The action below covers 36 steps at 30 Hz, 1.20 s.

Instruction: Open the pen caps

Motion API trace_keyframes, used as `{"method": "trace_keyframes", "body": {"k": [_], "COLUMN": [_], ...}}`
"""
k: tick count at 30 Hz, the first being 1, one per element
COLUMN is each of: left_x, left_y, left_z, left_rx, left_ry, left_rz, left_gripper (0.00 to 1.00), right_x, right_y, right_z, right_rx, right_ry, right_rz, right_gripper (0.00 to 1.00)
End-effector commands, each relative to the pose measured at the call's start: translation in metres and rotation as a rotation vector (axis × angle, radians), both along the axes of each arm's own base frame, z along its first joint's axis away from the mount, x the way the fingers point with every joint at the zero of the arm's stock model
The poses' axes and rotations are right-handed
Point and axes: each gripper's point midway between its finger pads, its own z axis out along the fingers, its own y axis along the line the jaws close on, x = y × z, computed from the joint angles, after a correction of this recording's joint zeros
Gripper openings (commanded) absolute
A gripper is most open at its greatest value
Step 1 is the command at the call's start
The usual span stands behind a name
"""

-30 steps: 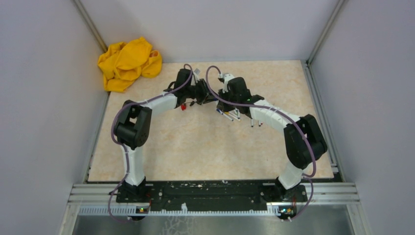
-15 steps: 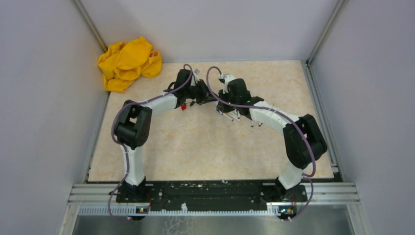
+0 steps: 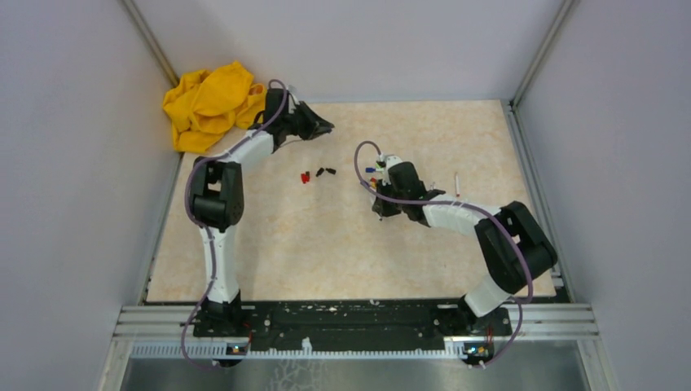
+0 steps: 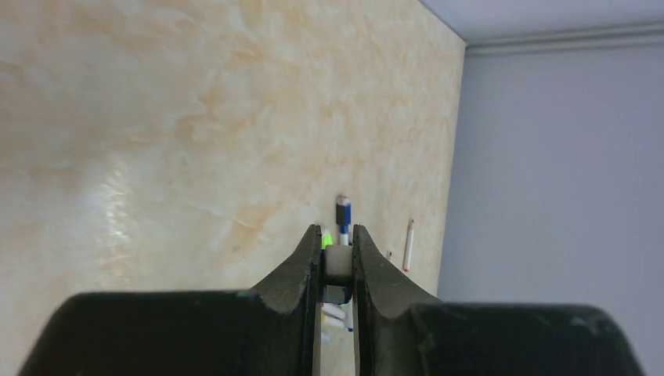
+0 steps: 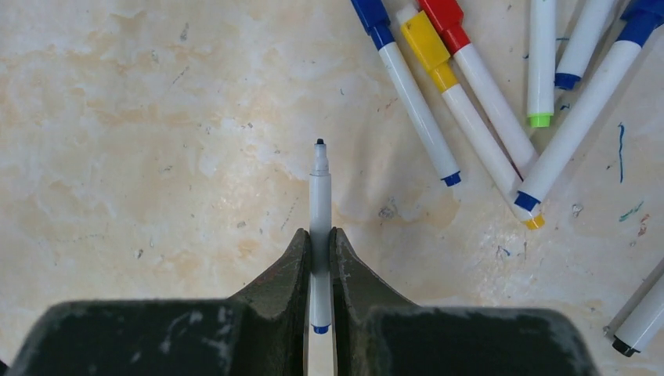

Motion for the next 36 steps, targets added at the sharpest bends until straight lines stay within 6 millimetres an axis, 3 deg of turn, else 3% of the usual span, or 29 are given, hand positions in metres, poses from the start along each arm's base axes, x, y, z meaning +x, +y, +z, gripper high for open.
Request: {"method": "trace_keyframes", "body": {"k": [1, 5, 9, 12, 23, 36], "left_x": [0.003, -0.016, -0.049, -0.068, -0.091, -0.093], "left_y": [0.004, 0.018, 0.036, 0.047, 0.052, 0.055], "left_z": [0.0, -0.026, -0.065, -0.081, -0.096, -0.106], "left_rx": [0.077, 0.255, 0.408, 0.477, 0.577, 0.615], "left_ry": [-0.017, 0.007, 0.097, 0.12, 0.14, 0.156], "left_rz": [0.024, 0.03, 0.042, 0.065, 0.069, 0.083], "left_gripper": [0.0, 0.0, 0.0, 0.02, 0.21, 0.34], "right_x": [0.02, 0.031, 0.04, 0.046, 0.059, 0.061], "right_y": [0.007, -0.006, -0.032, -0.05, -0.095, -0.108], "right_z": [0.052, 0.078, 0.085, 0.084, 0.061, 0.019], "right_rx": [0.071, 0.033, -0.089, -0.163, -0.29, -0.344], "right_ry": [-0.136, -0.199, -0.216, -0.216, -0.166, -0.077], "right_rz": [-0.053, -0.115, -0.21, -0.274, -0.403, -0.415], "right_gripper": [0.0, 0.0, 0.0, 0.0, 0.0, 0.0]}}
